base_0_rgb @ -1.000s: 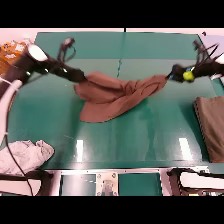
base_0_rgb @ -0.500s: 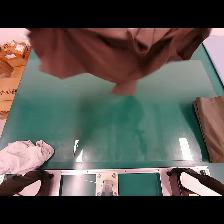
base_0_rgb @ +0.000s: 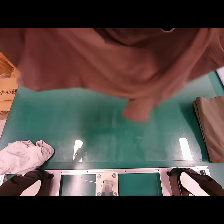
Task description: Fold the shirts.
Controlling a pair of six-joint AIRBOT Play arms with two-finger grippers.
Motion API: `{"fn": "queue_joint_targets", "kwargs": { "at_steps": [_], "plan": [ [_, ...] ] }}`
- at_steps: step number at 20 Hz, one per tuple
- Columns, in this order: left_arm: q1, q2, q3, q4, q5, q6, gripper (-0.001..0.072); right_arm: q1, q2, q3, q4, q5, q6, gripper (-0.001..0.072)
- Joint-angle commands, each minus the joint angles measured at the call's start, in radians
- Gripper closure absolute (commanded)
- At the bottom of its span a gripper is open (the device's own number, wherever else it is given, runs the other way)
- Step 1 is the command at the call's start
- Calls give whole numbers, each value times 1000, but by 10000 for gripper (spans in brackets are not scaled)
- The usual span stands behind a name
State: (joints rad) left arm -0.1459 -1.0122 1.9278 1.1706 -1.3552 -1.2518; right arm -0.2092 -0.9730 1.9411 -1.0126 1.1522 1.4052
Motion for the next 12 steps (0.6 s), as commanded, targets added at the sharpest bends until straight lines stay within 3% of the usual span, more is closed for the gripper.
{"fn": "queue_joint_targets", "kwargs": {
  "at_steps": [1, 7, 12],
  "plan": [
    [0, -26, -153, 0, -7, -7, 684, 2, -28, -92, 4, -10, 0, 692],
    [0, -287, -490, -39, 208, 2, 684, 2, -178, -521, 33, -71, -16, 692],
    [-1, -625, -534, -161, 456, 113, 684, 11, -407, -759, 177, -273, -82, 691]
  ]
}}
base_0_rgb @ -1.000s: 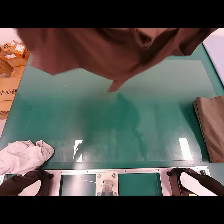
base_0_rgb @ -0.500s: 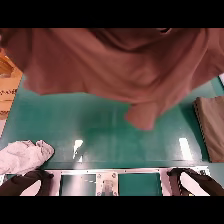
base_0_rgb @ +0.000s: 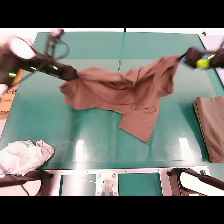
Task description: Fold the shirts.
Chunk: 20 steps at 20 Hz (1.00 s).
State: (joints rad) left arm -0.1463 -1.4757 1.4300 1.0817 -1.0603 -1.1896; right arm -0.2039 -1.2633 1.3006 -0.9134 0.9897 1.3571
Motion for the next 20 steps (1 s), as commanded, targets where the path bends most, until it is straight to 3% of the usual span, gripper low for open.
{"fn": "queue_joint_targets", "kwargs": {
  "at_steps": [1, 2, 4, 5, 6, 7, 10, 13, 14, 15, 16, 18, 20],
  "plan": [
    [0, -209, -36, -95, 224, 64, 684, 5, -175, -116, 98, -135, -34, 691],
    [0, -242, -36, -106, 278, 76, 683, 5, -225, -109, 122, -168, -34, 689],
    [0, -273, -34, -107, 344, 74, 682, 1, -293, -80, 153, -203, -34, 601],
    [0, -273, -28, -89, 348, 73, 574, -10, -306, -58, 152, -198, -34, 431],
    [5, -273, -2, -42, 311, 68, 235, -36, -306, -34, 153, -171, -31, 180],
    [22, -272, 39, 4, 237, 39, 169, -65, -306, 7, 147, -101, -32, 148],
    [126, -266, 214, 82, -68, -14, 169, -197, -293, 112, 109, 169, -5, 154],
    [264, -260, 320, 12, -278, -16, 169, -301, -259, 54, 109, 279, 12, 157],
    [308, -260, 324, -24, -336, -15, 169, -320, -243, -4, 108, 283, 11, 227],
    [341, -260, 320, -48, -378, -14, 169, -331, -232, -66, 108, 282, -6, 404],
    [371, -262, 317, -58, -405, -15, 169, -334, -226, -133, 109, 279, -20, 418],
    [408, -262, 317, -58, -435, -14, 169, -318, -227, -260, 110, 242, -45, 341],
    [425, -262, 317, -57, -451, -14, 169, -272, -230, -365, 126, 156, -77, 335]
  ]
}}
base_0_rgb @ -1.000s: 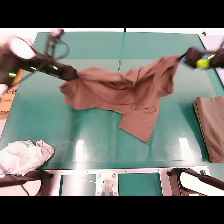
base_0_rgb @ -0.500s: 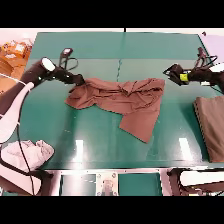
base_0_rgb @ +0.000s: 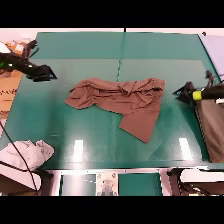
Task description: Fold the shirts.
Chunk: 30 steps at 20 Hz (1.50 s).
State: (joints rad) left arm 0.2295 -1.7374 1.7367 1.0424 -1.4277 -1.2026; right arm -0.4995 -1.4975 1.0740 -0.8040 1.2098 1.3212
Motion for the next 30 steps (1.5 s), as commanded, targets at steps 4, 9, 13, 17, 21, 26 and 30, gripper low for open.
{"fn": "queue_joint_targets", "kwargs": {
  "at_steps": [4, 9, 13, 17, 21, 26, 30],
  "plan": [
    [53, -1, 10, -18, -82, -2, 169, 150, -37, -202, 55, -163, -50, 336],
    [53, 0, 10, -16, -104, -2, 170, 211, -58, -190, 77, -180, -51, 622],
    [59, 0, 10, 32, -157, -13, 170, 93, -21, -122, 18, -134, -47, 692],
    [50, 0, -105, 8, -142, -28, 170, -34, 48, -123, 14, -108, -43, 692],
    [2, -1, -374, -85, -5, 18, 169, -4, 47, -142, 18, -99, -51, 692],
    [-40, -1, -571, -132, 136, 33, 170, 27, 47, -143, 19, -99, -66, 692],
    [-40, -1, -629, -300, 208, 99, 180, 35, 47, -144, 19, -99, -66, 691]
  ]
}}
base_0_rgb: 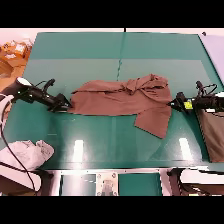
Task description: Fold the shirts.
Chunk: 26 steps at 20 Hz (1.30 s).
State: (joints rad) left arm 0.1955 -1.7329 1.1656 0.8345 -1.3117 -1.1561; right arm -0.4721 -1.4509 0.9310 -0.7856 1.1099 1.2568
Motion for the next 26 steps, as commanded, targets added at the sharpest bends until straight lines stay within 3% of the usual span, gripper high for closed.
{"fn": "queue_joint_targets", "kwargs": {
  "at_steps": [1, 2, 5, 6, 8, 9, 14, 18, 22, 26],
  "plan": [
    [-8, -8, -63, -122, 77, 79, 301, 10, 0, -1, 1, 2, -2, 691],
    [-14, -8, -67, -118, 53, 92, 337, 10, 0, -1, 1, 2, -2, 691],
    [-14, -8, -66, -79, -5, 92, 340, 10, 0, -1, 1, 2, -1, 691],
    [-14, -8, -66, -78, 6, 97, 414, 10, 0, -2, 1, 2, -1, 691],
    [-14, -8, -66, -81, 22, 121, 660, 10, 0, -3, 2, 4, 0, 690],
    [-14, -8, -66, -83, 23, 128, 684, 10, 0, -7, 4, 16, 21, 689],
    [-14, 107, -19, -84, -5, 122, 687, 10, 42, 53, 20, 106, 43, 695],
    [-14, 460, 138, -76, 0, 26, 686, 5, 271, 261, 19, 150, 52, 694],
    [-14, 831, 394, -63, 146, -34, 685, -16, 516, 554, 18, 138, 131, 693],
    [-14, 1060, 618, -33, 314, -63, 684, -50, 690, 829, 15, 1, 184, 692]
  ]
}}
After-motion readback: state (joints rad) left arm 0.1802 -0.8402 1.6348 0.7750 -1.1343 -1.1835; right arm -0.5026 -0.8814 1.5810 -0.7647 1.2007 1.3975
